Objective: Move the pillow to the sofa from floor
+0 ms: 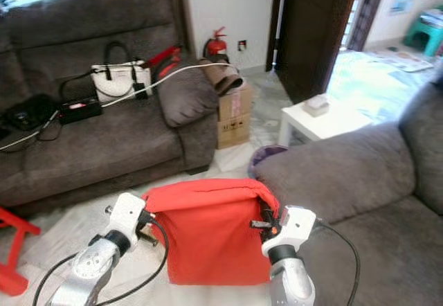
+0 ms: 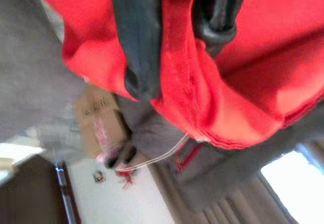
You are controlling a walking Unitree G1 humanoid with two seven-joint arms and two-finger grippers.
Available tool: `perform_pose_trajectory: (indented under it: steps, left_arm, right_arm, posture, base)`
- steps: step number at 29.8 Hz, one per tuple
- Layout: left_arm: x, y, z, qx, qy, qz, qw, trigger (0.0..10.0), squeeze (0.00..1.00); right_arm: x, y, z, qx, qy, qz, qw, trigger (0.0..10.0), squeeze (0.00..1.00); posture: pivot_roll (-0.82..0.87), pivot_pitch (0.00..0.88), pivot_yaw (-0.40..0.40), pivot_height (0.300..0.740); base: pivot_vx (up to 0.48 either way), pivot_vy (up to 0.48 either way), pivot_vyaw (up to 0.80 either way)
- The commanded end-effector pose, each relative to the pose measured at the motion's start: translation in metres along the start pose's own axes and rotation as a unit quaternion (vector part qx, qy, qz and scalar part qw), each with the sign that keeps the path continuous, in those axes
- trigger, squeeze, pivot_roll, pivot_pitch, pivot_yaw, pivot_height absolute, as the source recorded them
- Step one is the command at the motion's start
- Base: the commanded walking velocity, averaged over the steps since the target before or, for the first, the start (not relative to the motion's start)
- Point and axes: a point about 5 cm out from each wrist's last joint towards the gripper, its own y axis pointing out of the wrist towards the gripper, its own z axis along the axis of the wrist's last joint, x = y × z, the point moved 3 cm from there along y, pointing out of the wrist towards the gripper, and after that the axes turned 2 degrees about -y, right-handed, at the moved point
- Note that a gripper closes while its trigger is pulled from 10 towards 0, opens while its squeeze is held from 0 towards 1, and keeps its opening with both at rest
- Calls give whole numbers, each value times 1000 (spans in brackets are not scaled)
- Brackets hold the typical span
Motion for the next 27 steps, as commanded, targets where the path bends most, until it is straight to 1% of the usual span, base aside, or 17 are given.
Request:
perform_pose_trajectory:
  steps: [1, 7, 10, 12, 16, 17, 20, 22, 27]
  left_arm:
    - [-20, 0, 14, 34, 4, 35, 999, 10000, 0]
    - [-19, 0, 15, 36, 5, 34, 999, 10000, 0]
    - [-21, 0, 16, 38, 4, 38, 999, 10000, 0]
    - [-22, 0, 16, 38, -4, 39, 998, 10000, 0]
    - [-23, 0, 18, 44, -8, 41, 998, 10000, 0]
    - [-23, 0, 18, 41, 2, 39, 998, 10000, 0]
    - [-22, 0, 18, 40, 7, 39, 998, 10000, 0]
    - [-22, -1, 18, 40, 14, 36, 998, 10000, 0]
    - [-23, -2, 18, 41, 11, 40, 998, 10000, 0]
  right_arm:
    - [3, 1, 8, 23, 14, -14, 1000, 10000, 0]
    - [3, 1, 9, 26, 13, -20, 999, 10000, 0]
    - [8, 0, 8, 24, 15, -33, 999, 10000, 0]
    - [14, -2, 6, 14, 11, -47, 999, 10000, 0]
    - [20, -4, 6, 14, 10, -62, 998, 10000, 0]
    - [24, -5, 7, 17, 6, -71, 997, 10000, 0]
    - [30, -6, 9, 22, 13, -87, 996, 10000, 0]
    - [36, -5, 12, 25, 12, -101, 994, 10000, 0]
    - [40, -6, 12, 22, 5, -107, 994, 10000, 0]
  posture:
    - [-35, 80, 95, 740]
    - [-34, 83, 92, 740]
    - [-31, 91, 86, 740]
    - [-29, 95, 83, 740]
    - [-27, 99, 83, 740]
    - [-26, 101, 84, 740]
    - [-25, 101, 84, 740]
    - [-22, 101, 81, 740]
    - [-16, 101, 76, 740]
  base:
    - [0, 0, 0]
    - [0, 0, 0]
    - [0, 0, 0]
    - [0, 0, -716]
    - [0, 0, -800]
    - [0, 0, -800]
    - [0, 0, -800]
    - [0, -412, -800]
    - [0, -473, -800]
